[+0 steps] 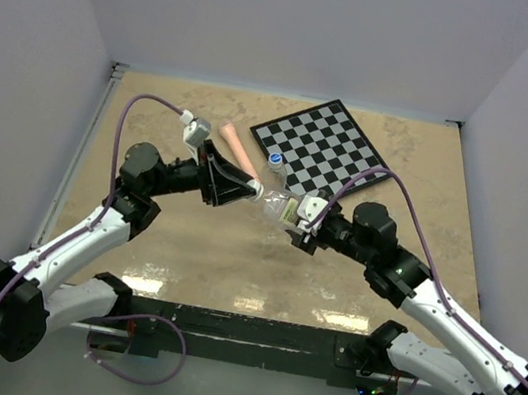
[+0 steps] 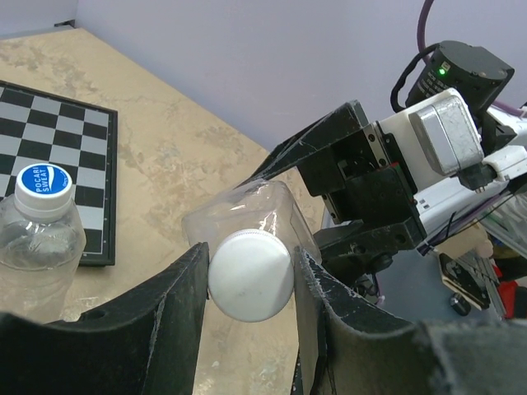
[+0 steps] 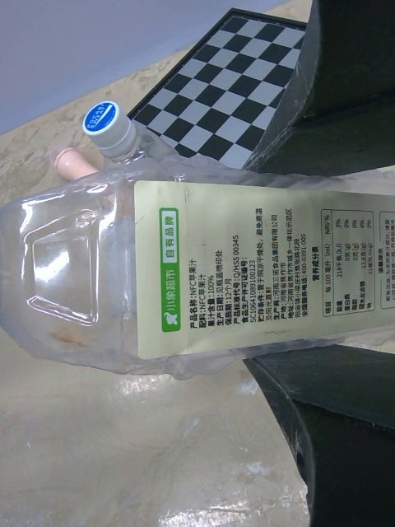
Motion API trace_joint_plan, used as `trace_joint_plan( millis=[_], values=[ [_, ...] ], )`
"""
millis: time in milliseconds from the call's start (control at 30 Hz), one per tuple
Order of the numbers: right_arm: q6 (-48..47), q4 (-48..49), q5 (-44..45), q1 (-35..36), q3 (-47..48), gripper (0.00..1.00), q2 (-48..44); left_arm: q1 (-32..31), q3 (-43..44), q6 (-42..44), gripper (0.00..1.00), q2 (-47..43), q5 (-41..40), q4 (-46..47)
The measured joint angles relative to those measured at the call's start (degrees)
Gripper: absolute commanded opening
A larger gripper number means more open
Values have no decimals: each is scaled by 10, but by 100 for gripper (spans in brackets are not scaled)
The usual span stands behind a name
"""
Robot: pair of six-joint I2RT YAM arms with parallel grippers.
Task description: Screw on the bottle caps
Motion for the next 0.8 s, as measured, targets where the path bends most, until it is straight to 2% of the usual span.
trace_joint_plan(
  millis=[467,800],
  values=[
    [14,27,13,2,-16,0,-26,-24,-16,-34,0,-13,-60,45],
    [13,25,15,2,-18,0,-30,-26,7,15,0,-13,-46,-13]
  ],
)
